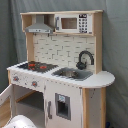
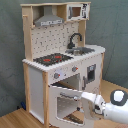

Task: Play with the kitchen

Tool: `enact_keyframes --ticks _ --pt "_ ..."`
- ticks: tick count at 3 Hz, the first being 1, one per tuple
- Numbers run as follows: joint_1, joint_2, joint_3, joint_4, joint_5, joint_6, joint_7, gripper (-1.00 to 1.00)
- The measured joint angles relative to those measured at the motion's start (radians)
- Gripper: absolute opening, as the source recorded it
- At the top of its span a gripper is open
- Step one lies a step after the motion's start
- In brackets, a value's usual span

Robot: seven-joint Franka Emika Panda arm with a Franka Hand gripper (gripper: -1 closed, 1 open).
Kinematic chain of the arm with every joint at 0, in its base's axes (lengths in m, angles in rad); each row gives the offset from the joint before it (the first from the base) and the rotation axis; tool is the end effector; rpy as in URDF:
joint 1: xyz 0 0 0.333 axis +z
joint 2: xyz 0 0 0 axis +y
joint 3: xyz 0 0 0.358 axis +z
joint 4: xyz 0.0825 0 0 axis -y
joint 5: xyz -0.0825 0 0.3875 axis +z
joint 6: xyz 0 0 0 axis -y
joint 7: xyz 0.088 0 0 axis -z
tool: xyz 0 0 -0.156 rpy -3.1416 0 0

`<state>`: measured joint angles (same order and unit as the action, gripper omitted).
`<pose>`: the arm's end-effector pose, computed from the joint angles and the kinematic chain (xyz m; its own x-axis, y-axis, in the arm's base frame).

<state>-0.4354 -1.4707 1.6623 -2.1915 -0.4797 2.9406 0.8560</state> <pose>0.1224 0.6135 0.2661 -0.2934 0.8777 0.3790 0.1643 -0.3442 0.9244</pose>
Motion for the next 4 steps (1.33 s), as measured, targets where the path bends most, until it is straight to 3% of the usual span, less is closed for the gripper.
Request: enact_keyframes --ticks 3,4 --pt "0.082 0.012 0.041 -0.140 0.017 -0.027 0.285 1.00" --pt "0.090 0.013 0.062 -0.190 0.061 -0.040 0.356 1.00"
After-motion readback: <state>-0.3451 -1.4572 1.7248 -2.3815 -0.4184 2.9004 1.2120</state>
